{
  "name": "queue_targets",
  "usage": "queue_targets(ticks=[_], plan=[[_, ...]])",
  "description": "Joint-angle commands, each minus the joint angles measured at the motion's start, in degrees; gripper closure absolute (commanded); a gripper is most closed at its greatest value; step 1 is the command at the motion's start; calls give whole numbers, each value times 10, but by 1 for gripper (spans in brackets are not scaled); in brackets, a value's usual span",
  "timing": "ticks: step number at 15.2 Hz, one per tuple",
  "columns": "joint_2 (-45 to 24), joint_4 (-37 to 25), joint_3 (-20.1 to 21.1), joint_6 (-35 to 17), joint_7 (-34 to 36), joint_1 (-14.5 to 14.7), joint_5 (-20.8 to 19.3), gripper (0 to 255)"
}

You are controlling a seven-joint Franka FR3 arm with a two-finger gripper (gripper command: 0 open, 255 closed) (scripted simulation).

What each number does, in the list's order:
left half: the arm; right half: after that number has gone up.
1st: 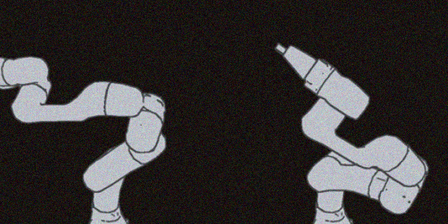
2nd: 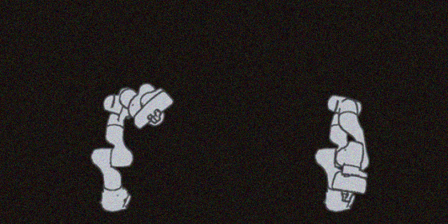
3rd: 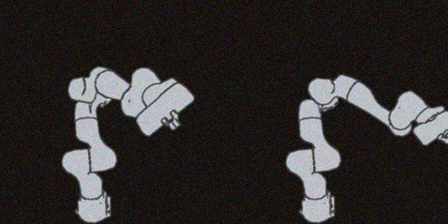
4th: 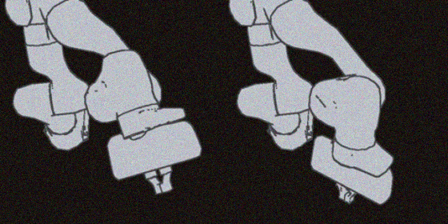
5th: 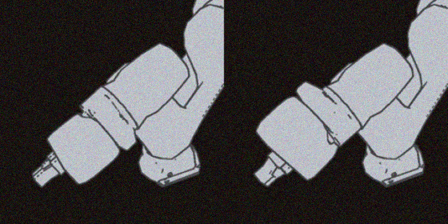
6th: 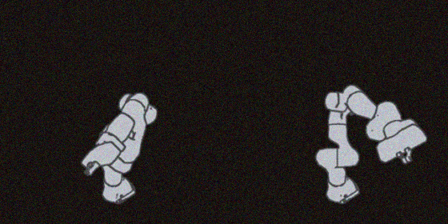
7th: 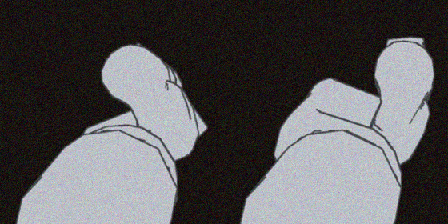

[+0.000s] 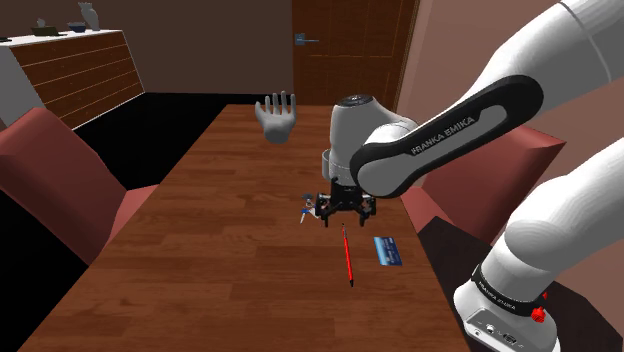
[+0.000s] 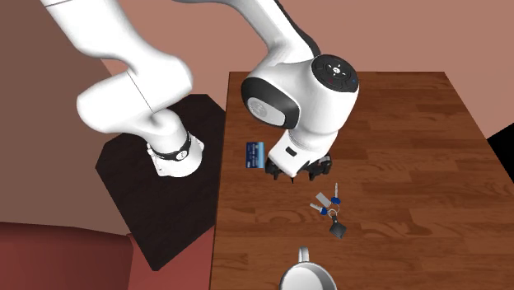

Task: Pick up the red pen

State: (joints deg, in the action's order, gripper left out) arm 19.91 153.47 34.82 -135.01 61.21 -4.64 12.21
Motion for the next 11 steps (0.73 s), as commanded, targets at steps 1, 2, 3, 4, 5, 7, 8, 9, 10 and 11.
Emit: queue_targets(ticks=[1, 2, 3, 4, 5, 7, 8, 9, 10, 11], plan=[[-5, 3, 2, -8, 1, -2, -2, 0], [-3, 3, 1, -6, 0, 0, 0, 255], [-3, 4, 1, -6, 0, 0, 0, 255], [-2, 4, 1, -6, 0, 0, 0, 255], [-3, 3, 0, -6, -1, -1, -1, 255], [-3, 2, 1, -5, 0, -1, -1, 255], [-1, 2, -1, -4, -2, -1, 0, 255], [-1, 2, -1, -4, -2, -1, 0, 255], [-1, 3, -1, -4, -2, -1, 0, 255], [-5, 3, 2, -8, 1, -2, -2, 255]])
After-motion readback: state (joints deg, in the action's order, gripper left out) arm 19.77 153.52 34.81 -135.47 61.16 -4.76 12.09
